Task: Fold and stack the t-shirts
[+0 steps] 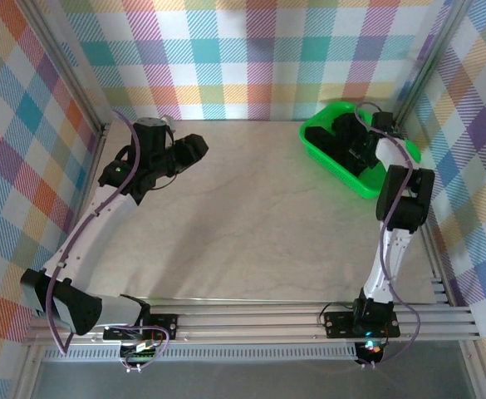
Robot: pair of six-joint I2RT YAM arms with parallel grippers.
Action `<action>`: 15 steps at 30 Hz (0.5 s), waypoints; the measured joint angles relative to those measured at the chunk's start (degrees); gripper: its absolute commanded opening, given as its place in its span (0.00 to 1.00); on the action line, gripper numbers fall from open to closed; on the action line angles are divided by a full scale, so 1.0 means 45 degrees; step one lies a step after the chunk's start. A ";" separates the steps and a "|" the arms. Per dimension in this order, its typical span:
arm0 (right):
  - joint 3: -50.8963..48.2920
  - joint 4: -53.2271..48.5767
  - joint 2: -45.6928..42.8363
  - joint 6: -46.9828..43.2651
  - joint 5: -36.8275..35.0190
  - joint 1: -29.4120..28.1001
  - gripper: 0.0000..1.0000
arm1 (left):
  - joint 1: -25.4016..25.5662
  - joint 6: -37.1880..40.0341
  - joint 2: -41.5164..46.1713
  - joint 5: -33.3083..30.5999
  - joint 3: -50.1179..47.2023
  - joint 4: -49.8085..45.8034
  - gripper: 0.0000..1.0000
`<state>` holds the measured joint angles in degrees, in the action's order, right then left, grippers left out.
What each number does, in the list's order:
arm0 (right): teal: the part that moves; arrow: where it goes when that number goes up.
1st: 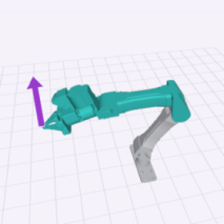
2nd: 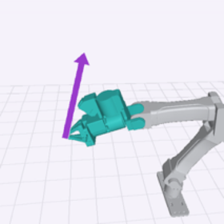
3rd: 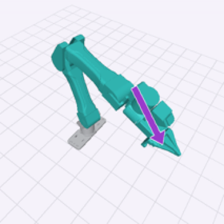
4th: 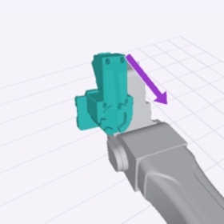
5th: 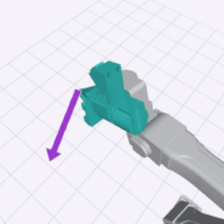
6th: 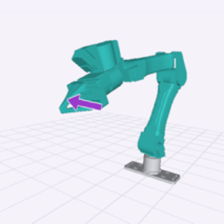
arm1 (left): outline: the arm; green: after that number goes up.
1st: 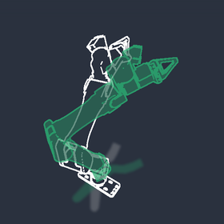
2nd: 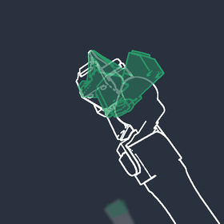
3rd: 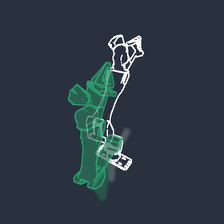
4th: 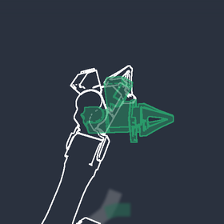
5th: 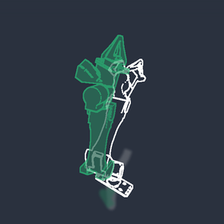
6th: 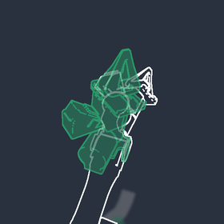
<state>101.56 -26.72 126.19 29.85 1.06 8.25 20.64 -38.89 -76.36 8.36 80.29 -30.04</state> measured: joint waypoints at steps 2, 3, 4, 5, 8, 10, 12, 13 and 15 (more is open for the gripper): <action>-0.0918 0.0471 -0.1214 0.0121 -0.0291 -0.0063 0.00 | 0.0058 -0.0039 0.0000 0.0000 -0.0049 0.0005 0.54; -0.1156 0.0617 -0.1753 0.0189 -0.0437 -0.0107 0.00 | 0.0078 -0.0063 -0.0010 0.0005 -0.0058 0.0005 0.54; -0.1316 0.0777 -0.2404 0.0238 -0.0578 -0.0175 0.00 | 0.0097 -0.0078 -0.0029 0.0010 -0.0058 0.0005 0.53; -0.1404 0.0942 -0.3128 0.0287 -0.0724 -0.0272 0.00 | 0.0136 -0.0078 -0.0049 0.0010 -0.0058 0.0015 0.53; -0.1345 0.1472 -0.5042 0.0330 -0.0967 -0.0612 0.00 | 0.0223 -0.0073 -0.0282 0.0039 -0.0024 0.0029 0.53; -0.0889 0.1622 -0.6018 0.0325 -0.0952 -0.0792 0.00 | 0.0277 -0.0073 -0.0559 0.0034 0.0053 0.0010 0.53; -0.0044 0.1758 -0.6601 0.0316 -0.0763 -0.0971 0.00 | 0.0325 -0.0073 -0.0865 -0.0029 0.0204 -0.0049 0.54; 0.0413 0.1860 -0.6824 0.0301 -0.0607 -0.1069 0.00 | 0.0340 -0.0073 -0.1001 -0.0112 0.0291 -0.0112 0.54; 0.1229 0.1967 -0.7193 0.0228 -0.0223 -0.1331 0.00 | 0.0379 -0.0078 -0.1127 -0.0340 0.0418 -0.0291 0.54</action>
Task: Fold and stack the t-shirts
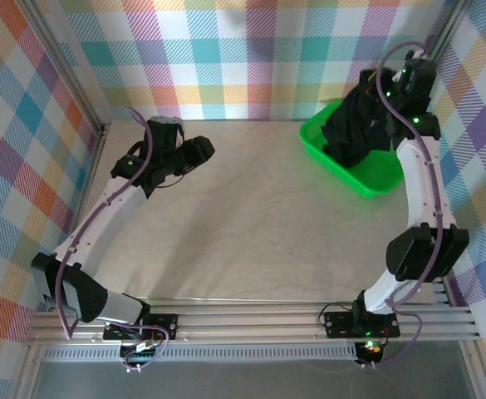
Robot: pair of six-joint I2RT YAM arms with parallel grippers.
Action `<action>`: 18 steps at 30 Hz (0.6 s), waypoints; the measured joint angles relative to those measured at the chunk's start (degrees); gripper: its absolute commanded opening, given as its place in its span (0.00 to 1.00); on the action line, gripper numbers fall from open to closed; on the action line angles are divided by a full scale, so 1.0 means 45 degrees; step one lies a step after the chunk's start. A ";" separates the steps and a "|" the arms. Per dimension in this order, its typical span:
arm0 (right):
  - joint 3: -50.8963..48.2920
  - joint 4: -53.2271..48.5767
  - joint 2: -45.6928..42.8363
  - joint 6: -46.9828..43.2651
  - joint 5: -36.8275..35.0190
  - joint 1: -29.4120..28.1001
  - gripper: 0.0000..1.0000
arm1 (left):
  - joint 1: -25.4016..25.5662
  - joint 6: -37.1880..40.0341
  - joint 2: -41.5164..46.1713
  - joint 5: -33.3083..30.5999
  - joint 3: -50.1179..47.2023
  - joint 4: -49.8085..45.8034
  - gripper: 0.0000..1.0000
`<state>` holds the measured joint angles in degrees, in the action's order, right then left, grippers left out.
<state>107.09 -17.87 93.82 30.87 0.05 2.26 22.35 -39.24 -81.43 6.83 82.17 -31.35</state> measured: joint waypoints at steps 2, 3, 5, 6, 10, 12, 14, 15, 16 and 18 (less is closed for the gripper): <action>0.0695 0.0049 -0.0277 -0.0005 0.0500 -0.0253 0.00 | 0.0005 -0.0005 -0.0010 -0.0209 0.0063 -0.0170 0.55; 0.1010 0.0073 -0.0364 0.0000 0.0733 -0.0398 0.00 | 0.0010 -0.0005 -0.0010 -0.0291 0.0112 -0.0262 0.56; 0.1753 0.0063 -0.0471 -0.0015 0.1156 -0.0923 0.00 | 0.0015 -0.0049 -0.0010 -0.0549 0.0180 -0.0452 0.58; 0.2016 0.0039 -0.0510 -0.0024 0.1224 -0.1234 0.00 | 0.0019 -0.0063 -0.0010 -0.0704 0.0228 -0.0568 0.59; 0.2540 -0.0262 -0.0884 -0.0151 0.1234 -0.3327 0.00 | 0.0019 -0.0087 0.0199 -0.1666 0.0296 -0.1307 0.61; 0.2215 -0.0427 -0.1180 -0.0238 0.0937 -0.4697 0.00 | 0.0019 -0.0092 0.0481 -0.2263 0.0296 -0.1753 0.63; 0.1146 -0.0306 -0.1666 -0.0243 0.0350 -0.6159 0.02 | 0.0019 -0.0092 0.0889 -0.2871 0.0296 -0.2176 0.66; 0.0345 -0.0301 -0.1938 -0.0146 -0.0019 -0.6999 0.19 | 0.0019 -0.0092 0.1141 -0.3162 0.0296 -0.2380 0.67; -0.0461 -0.0262 -0.2108 0.0015 -0.0325 -0.7708 0.37 | 0.0019 -0.0087 0.1428 -0.3458 0.0296 -0.2584 0.67; -0.1734 -0.0301 -0.2016 0.0413 -0.0481 -0.8864 0.54 | 0.0019 -0.0083 0.1957 -0.3944 0.0296 -0.2900 0.67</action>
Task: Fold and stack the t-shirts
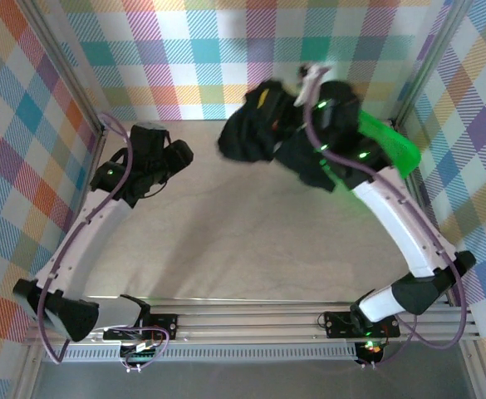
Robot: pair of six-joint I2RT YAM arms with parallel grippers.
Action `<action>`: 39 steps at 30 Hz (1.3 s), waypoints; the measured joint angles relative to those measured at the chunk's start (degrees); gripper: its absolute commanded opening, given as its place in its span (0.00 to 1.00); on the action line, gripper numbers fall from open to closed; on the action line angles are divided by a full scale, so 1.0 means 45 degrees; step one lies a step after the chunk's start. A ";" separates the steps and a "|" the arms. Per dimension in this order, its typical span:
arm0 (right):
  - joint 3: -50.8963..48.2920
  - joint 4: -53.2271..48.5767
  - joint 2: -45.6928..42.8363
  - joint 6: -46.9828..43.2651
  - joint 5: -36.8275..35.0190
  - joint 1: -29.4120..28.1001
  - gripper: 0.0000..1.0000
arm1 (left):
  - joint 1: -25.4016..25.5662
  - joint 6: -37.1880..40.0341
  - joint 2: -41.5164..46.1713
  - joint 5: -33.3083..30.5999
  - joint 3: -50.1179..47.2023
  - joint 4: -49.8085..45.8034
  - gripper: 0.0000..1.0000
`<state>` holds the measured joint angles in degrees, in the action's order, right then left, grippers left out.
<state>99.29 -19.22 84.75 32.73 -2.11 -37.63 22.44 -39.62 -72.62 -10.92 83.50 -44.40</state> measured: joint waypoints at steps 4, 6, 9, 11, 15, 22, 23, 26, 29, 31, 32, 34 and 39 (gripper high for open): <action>-0.0481 -0.0699 0.2040 0.0199 0.0738 -0.1180 0.66 | 0.0000 0.0000 0.0899 -0.0656 -0.0112 -0.0733 0.67; -0.0937 -0.0840 0.2735 0.0083 0.1015 -0.1418 0.68 | 0.0000 0.0000 0.1297 -0.0704 -0.0452 -0.1039 0.67; -0.2584 -0.0942 0.2662 0.0015 0.1205 -0.1205 0.65 | 0.0000 0.0044 0.1613 -0.0223 -0.1239 -0.1404 0.68; -0.3546 -0.0947 0.2365 0.0015 0.1287 -0.0661 0.64 | 0.0010 0.0053 0.1540 0.0369 -0.1880 -0.1486 0.71; -0.4983 -0.0991 0.1831 0.0092 0.1243 0.1205 0.62 | 0.0355 0.0092 0.0573 0.1413 -0.3157 -0.1486 0.73; -0.5731 -0.1613 0.2608 0.0155 0.1005 0.3492 0.63 | 0.1418 0.0087 -0.2662 0.1151 -0.3798 -0.1778 0.76; -0.5731 -0.1666 0.2866 0.0107 0.1010 0.3594 0.63 | 0.1418 0.0063 -0.2939 0.0889 -0.3842 -0.1836 0.77; -0.5668 -0.1787 0.3725 -0.0063 0.1069 0.3716 0.64 | 0.1413 0.0044 -0.3725 -0.0034 -0.3803 -0.2093 0.78; -0.5217 -0.1948 0.4809 -0.0087 0.1141 0.3774 0.64 | 0.1370 0.0044 -0.4532 -0.0670 -0.3716 -0.2103 0.75; -0.4760 -0.1957 0.5547 -0.0049 0.1219 0.3789 0.65 | 0.1243 0.0044 -0.5047 -0.1030 -0.3662 -0.2098 0.72; -0.4454 -0.1972 0.5926 -0.0015 0.1263 0.3789 0.65 | 0.1180 0.0044 -0.5265 -0.1171 -0.3619 -0.2074 0.70; -0.3818 -0.1967 0.6577 0.0180 0.1345 0.3789 0.65 | 0.0962 0.0092 -0.5576 -0.1379 -0.3507 -0.2025 0.67; -0.2268 -0.1962 0.7776 0.0879 0.1486 0.3798 0.61 | 0.0325 0.0403 -0.6159 -0.1802 -0.2997 -0.1729 0.47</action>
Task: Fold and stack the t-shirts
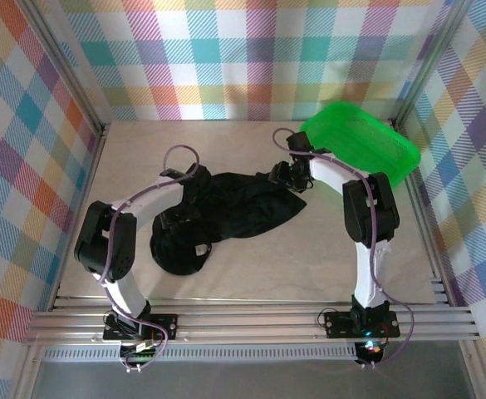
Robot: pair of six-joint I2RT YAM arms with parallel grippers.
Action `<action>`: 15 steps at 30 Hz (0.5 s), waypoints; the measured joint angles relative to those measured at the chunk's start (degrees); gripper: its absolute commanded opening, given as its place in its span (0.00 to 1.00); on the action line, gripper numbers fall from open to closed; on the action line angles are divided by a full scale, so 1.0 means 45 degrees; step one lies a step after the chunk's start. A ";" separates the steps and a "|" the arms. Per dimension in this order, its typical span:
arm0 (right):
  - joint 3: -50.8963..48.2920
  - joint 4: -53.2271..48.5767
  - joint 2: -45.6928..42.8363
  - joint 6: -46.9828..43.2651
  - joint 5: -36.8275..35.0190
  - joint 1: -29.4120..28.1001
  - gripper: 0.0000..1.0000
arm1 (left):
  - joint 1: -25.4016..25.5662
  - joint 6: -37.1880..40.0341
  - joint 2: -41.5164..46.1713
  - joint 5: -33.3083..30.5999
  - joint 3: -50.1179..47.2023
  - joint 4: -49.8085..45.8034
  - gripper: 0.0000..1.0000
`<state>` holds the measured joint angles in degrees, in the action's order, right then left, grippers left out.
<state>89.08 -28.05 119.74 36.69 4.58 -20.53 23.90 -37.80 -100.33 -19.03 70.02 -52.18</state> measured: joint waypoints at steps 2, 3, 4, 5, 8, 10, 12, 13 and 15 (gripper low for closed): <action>0.0505 -0.0019 0.0364 0.0296 0.0005 0.0024 0.50 | -0.0219 0.0248 -0.0165 -0.0107 0.0141 0.0165 0.28; 0.0714 -0.0019 0.0525 0.0457 0.0000 0.0039 0.42 | -0.0291 0.0316 -0.0228 -0.0160 0.0219 0.0209 0.20; 0.0874 -0.0024 0.0656 0.0568 -0.0005 0.0053 0.31 | -0.0364 0.0418 -0.0301 -0.0262 0.0321 0.0248 0.13; 0.0991 -0.0019 0.0748 0.0617 -0.0005 0.0063 0.21 | -0.0427 0.0515 -0.0335 -0.0359 0.0418 0.0282 0.06; 0.1025 -0.0049 0.0811 0.0831 -0.0063 0.0087 0.00 | -0.0466 0.0699 -0.0325 -0.0476 0.0665 0.0287 0.00; 0.1025 0.0000 0.0811 0.0957 -0.0146 0.0107 0.00 | -0.0466 0.0792 -0.0257 -0.0471 0.0733 0.0291 0.00; 0.0981 0.0068 0.0777 0.0996 -0.0238 0.0131 0.00 | -0.0466 0.0908 0.0010 -0.0457 0.0733 0.0277 0.00; 0.0923 0.0102 0.0685 0.1001 -0.0277 0.0136 0.00 | -0.0466 0.0962 0.0248 -0.0442 0.0733 0.0277 0.00; 0.0724 0.0185 0.0345 0.1001 -0.0384 0.0146 0.00 | -0.0466 0.1064 0.0840 -0.0355 0.0733 0.0277 0.00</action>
<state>92.33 -27.22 121.30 41.19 2.85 -19.88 21.80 -33.01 -96.55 -20.62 73.32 -50.94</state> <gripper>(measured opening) 0.047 0.065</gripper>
